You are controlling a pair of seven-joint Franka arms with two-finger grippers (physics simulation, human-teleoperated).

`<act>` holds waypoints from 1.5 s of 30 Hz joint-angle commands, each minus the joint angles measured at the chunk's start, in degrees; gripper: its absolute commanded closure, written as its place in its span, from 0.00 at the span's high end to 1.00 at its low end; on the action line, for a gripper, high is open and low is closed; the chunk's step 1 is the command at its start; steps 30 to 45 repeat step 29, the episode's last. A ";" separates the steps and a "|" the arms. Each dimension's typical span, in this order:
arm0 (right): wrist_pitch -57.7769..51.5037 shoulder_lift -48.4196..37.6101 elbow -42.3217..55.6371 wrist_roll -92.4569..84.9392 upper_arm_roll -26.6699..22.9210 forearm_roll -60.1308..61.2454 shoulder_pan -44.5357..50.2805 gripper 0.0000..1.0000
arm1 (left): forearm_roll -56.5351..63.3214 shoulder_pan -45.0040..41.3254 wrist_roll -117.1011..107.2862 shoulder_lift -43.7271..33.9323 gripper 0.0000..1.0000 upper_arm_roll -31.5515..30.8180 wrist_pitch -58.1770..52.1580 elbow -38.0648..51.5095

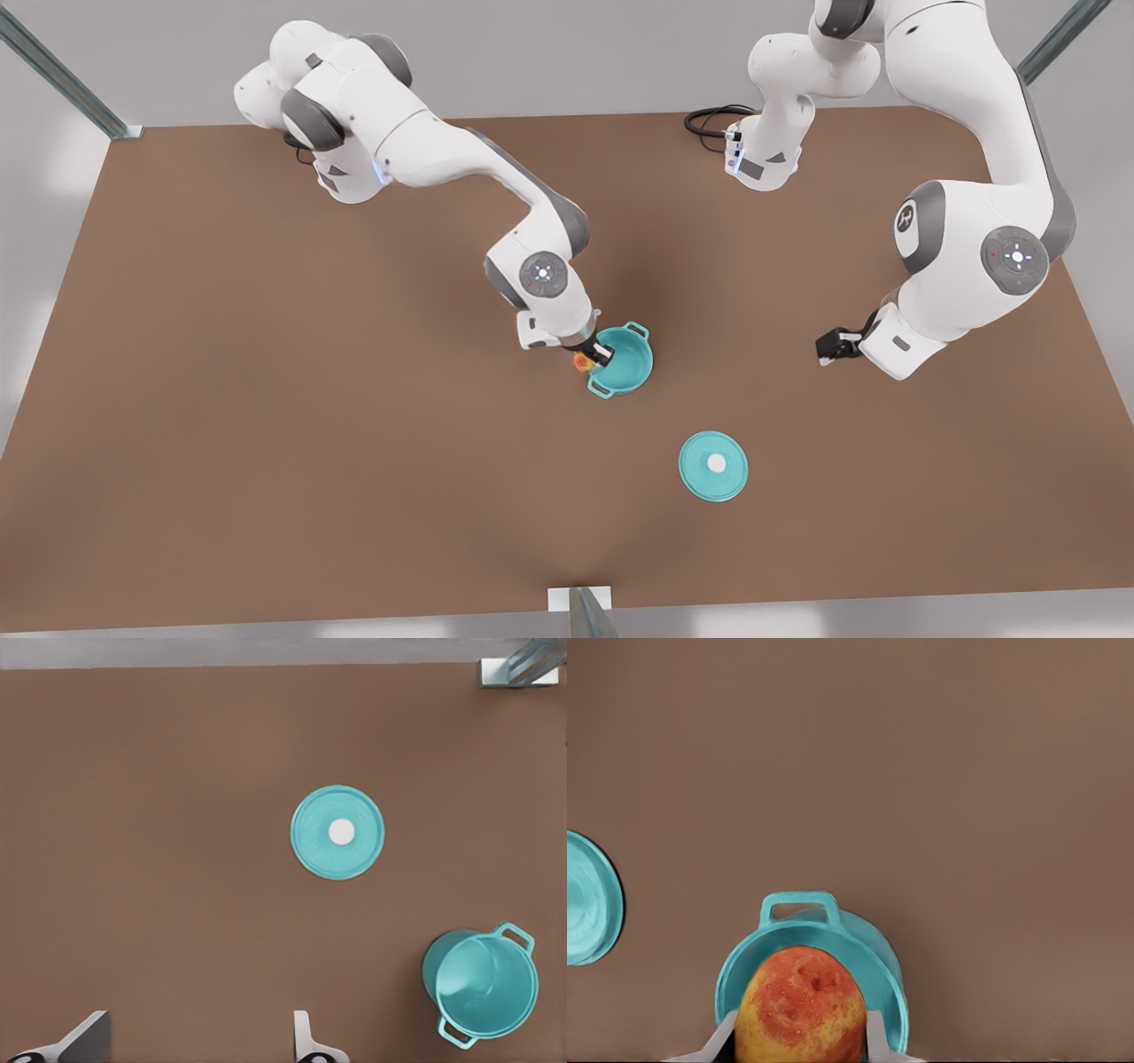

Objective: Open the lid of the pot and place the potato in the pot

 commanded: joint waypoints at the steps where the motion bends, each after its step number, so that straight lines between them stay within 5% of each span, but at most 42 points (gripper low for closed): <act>1: -0.31 1.74 0.58 18.68 -0.06 1.00 1.79 0.54 | -0.22 0.01 2.35 0.01 1.00 0.00 0.82 0.17; 11: 1.63 7.90 7.61 18.68 -0.50 1.00 3.81 0.54 | -0.39 0.18 2.35 0.27 1.00 -0.09 1.61 0.17; 13: 1.63 7.90 7.61 17.54 -0.41 0.91 3.81 1.00 | -0.21 0.18 2.70 0.27 1.00 -0.09 1.61 0.08; 17: 0.84 6.67 7.52 16.58 -0.85 0.83 3.64 1.00 | -0.21 0.09 2.35 0.45 1.00 -0.17 1.61 0.08; 19: -15.58 -1.23 6.47 8.07 -6.65 0.47 -1.27 1.00 | 0.05 -0.08 2.26 0.45 1.00 -0.17 1.61 0.08; 21: -37.57 -9.67 6.56 -26.73 -7.44 -7.25 -19.82 1.00 | 0.14 -0.17 2.26 0.45 1.00 -0.26 1.61 0.08; 23: -35.47 -16.62 -2.13 -51.53 -6.91 -11.30 -31.43 1.00 | 0.14 -0.17 2.26 0.53 1.00 -0.26 1.61 0.08; 25: -31.95 -21.19 -8.74 -58.05 -6.83 -11.39 -33.98 1.00 | 0.14 -0.17 2.26 0.53 1.00 -0.26 1.61 0.08; 45: -32.74 -21.46 -8.91 -58.22 -6.82 -11.22 -33.89 1.00 | -0.12 -0.34 2.26 0.62 1.00 -0.26 1.61 0.08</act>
